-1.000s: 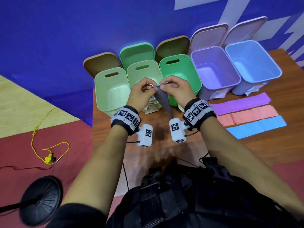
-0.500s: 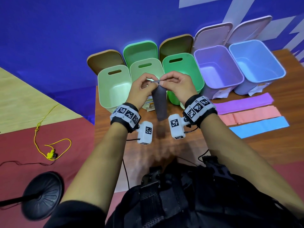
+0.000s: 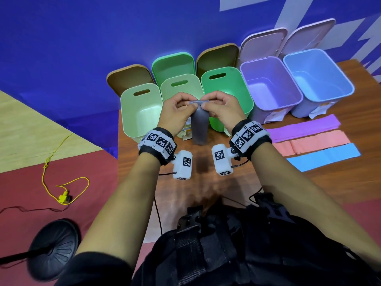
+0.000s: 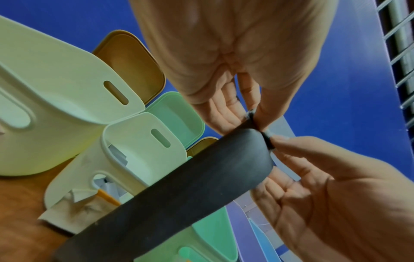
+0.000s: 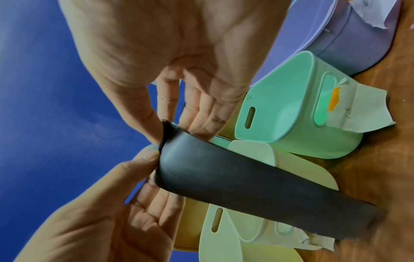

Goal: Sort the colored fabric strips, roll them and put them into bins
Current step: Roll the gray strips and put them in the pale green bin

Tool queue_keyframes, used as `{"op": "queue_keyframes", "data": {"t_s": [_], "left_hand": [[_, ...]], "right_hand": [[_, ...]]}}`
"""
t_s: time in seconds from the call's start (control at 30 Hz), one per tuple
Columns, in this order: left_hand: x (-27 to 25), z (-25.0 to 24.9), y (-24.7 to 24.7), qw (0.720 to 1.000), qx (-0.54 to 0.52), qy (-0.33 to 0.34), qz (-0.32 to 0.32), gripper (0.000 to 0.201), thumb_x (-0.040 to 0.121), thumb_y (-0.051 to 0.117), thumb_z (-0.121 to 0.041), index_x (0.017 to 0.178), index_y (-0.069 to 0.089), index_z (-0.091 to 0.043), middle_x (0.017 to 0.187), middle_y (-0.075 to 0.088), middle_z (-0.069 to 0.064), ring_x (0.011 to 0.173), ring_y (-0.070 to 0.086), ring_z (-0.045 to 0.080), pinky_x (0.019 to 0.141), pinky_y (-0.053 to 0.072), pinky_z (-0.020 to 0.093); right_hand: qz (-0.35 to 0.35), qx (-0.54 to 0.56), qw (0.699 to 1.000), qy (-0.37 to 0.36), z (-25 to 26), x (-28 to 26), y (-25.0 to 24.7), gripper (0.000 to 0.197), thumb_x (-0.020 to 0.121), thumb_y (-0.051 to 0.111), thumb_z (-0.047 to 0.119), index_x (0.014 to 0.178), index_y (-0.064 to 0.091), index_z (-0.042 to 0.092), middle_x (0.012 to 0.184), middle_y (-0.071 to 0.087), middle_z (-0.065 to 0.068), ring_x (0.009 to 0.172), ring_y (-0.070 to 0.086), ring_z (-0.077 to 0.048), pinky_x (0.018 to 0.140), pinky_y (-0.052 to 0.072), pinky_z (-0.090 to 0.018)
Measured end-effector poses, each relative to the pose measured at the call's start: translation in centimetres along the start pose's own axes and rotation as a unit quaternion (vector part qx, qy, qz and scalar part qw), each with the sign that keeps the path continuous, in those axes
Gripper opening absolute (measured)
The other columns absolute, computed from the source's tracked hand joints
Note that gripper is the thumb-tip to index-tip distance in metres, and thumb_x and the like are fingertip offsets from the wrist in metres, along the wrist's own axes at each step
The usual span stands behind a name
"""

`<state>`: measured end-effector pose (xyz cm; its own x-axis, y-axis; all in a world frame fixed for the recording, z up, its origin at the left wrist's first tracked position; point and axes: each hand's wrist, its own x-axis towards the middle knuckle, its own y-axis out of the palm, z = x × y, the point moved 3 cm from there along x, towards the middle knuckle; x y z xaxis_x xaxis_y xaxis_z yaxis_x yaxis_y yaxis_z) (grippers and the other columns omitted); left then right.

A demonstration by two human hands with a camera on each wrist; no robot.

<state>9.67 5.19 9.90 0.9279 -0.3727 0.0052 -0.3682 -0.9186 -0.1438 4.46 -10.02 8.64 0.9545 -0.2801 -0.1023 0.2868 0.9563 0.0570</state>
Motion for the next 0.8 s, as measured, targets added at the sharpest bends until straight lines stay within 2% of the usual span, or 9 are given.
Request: {"op": "queue_keyframes", "data": {"t_s": [0.07, 0.13, 0.23, 0.33, 0.5, 0.57, 0.67, 0.73, 0.8], "left_hand": [[0.07, 0.0, -0.05, 1.0, 0.014, 0.013, 0.003, 0.012, 0.084, 0.066, 0.002, 0.093, 0.067, -0.007, 0.08, 0.066, 0.003, 0.074, 0.061, 0.012, 0.073, 0.051, 0.025], [0.08, 0.05, -0.09, 1.0, 0.019, 0.023, 0.003, 0.013, 0.083, 0.066, 0.003, 0.09, 0.066, -0.008, 0.084, 0.065, 0.004, 0.075, 0.06, 0.013, 0.074, 0.05, 0.027], [0.04, -0.03, -0.12, 0.999, 0.019, 0.029, -0.006, 0.014, 0.082, 0.065, 0.005, 0.086, 0.064, -0.008, 0.082, 0.063, 0.004, 0.072, 0.059, 0.01, 0.071, 0.047, 0.024], [0.06, -0.24, -0.21, 0.999, 0.015, 0.033, -0.015, 0.015, 0.081, 0.064, 0.009, 0.084, 0.062, -0.005, 0.077, 0.062, 0.002, 0.067, 0.058, 0.006, 0.065, 0.046, 0.019], [0.12, -0.05, -0.26, 0.999, 0.011, 0.031, -0.01, 0.013, 0.082, 0.066, 0.009, 0.083, 0.062, -0.003, 0.073, 0.061, 0.001, 0.065, 0.057, 0.004, 0.064, 0.046, 0.017], [0.06, 0.02, -0.26, 1.0, 0.004, 0.024, -0.004, 0.013, 0.081, 0.066, 0.009, 0.082, 0.062, -0.003, 0.073, 0.061, 0.001, 0.065, 0.057, 0.005, 0.064, 0.046, 0.019], [0.19, 0.29, -0.31, 1.0, -0.002, 0.007, 0.003, 0.015, 0.075, 0.063, 0.005, 0.08, 0.064, -0.01, 0.074, 0.062, 0.001, 0.066, 0.053, 0.012, 0.061, 0.043, 0.024], [0.31, 0.45, -0.28, 1.0, -0.013, -0.005, 0.016, 0.016, 0.076, 0.061, 0.001, 0.082, 0.065, -0.012, 0.078, 0.062, 0.001, 0.069, 0.054, 0.012, 0.063, 0.044, 0.025], [0.26, 0.66, -0.09, 0.998, -0.039, -0.026, 0.029, 0.012, 0.082, 0.063, -0.002, 0.087, 0.064, -0.013, 0.083, 0.062, 0.008, 0.076, 0.059, 0.016, 0.07, 0.05, 0.027]], "right_hand": [[-0.006, -0.011, 1.0, -0.01, 0.03, -0.02, -0.04, 0.018, 0.084, 0.069, -0.003, 0.088, 0.07, 0.014, 0.082, 0.07, -0.008, 0.066, 0.062, -0.007, 0.063, 0.05, -0.021], [-0.014, -0.03, 0.999, -0.029, 0.14, 0.01, -0.02, 0.018, 0.081, 0.07, -0.004, 0.089, 0.071, 0.012, 0.078, 0.07, -0.004, 0.07, 0.063, -0.009, 0.068, 0.052, -0.024], [-0.013, -0.033, 0.999, -0.042, 0.4, -0.07, 0.08, 0.017, 0.08, 0.07, -0.008, 0.091, 0.07, 0.005, 0.075, 0.067, -0.001, 0.071, 0.062, -0.009, 0.068, 0.051, -0.023], [0.004, -0.023, 0.999, -0.041, 0.41, 0.08, 0.29, 0.02, 0.08, 0.07, -0.007, 0.089, 0.07, 0.011, 0.077, 0.068, -0.002, 0.074, 0.062, -0.011, 0.072, 0.053, -0.025], [0.001, -0.014, 0.999, -0.037, -0.1, 0.35, 0.5, 0.015, 0.079, 0.077, 0.004, 0.082, 0.074, 0.019, 0.079, 0.071, 0.0, 0.079, 0.064, -0.015, 0.081, 0.054, -0.032], [-0.008, -0.028, 0.999, -0.035, -0.13, 0.33, 0.45, 0.016, 0.078, 0.077, 0.003, 0.081, 0.075, 0.018, 0.082, 0.073, -0.002, 0.081, 0.067, -0.015, 0.083, 0.055, -0.029], [-0.02, -0.058, 0.998, -0.032, -0.13, 0.23, 0.41, 0.016, 0.076, 0.078, 0.004, 0.079, 0.076, 0.019, 0.086, 0.075, -0.005, 0.083, 0.068, -0.014, 0.084, 0.055, -0.028], [-0.026, -0.063, 0.997, -0.031, -0.07, 0.24, 0.33, 0.017, 0.076, 0.078, 0.004, 0.077, 0.076, 0.02, 0.085, 0.075, -0.004, 0.082, 0.068, -0.014, 0.083, 0.055, -0.029], [-0.026, -0.054, 0.998, -0.026, 0.04, 0.23, 0.25, 0.018, 0.076, 0.078, 0.002, 0.077, 0.076, 0.02, 0.084, 0.075, -0.002, 0.08, 0.068, -0.014, 0.082, 0.055, -0.029]]}}
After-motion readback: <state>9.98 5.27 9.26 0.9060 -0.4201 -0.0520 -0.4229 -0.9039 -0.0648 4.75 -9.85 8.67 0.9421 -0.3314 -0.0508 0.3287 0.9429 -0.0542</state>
